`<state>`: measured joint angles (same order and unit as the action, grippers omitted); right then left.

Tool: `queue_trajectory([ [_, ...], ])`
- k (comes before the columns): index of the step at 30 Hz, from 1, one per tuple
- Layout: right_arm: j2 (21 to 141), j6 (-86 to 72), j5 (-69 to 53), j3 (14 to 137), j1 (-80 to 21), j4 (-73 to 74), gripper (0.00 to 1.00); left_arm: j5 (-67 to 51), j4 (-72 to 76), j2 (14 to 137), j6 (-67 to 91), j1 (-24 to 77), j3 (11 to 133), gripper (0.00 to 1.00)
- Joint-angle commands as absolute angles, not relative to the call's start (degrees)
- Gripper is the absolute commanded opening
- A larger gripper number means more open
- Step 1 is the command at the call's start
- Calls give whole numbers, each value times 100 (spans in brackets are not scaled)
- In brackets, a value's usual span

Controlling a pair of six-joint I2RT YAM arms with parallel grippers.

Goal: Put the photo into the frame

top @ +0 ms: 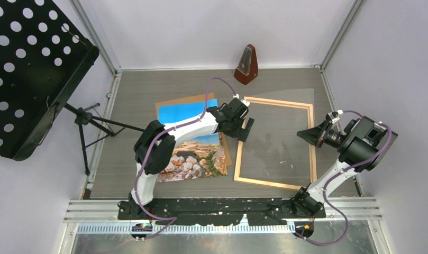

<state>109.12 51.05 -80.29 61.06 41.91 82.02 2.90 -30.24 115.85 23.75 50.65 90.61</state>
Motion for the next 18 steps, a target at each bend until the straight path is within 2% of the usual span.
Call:
queue_trajectory([
  [1,11064,5728,-8278,6354,4137,8932,6,404,-2828,11426,2313,5098,9084,94],
  [18,10971,5571,-8308,6495,4128,8956,6,492,-2821,11452,2228,5115,9094,94],
])
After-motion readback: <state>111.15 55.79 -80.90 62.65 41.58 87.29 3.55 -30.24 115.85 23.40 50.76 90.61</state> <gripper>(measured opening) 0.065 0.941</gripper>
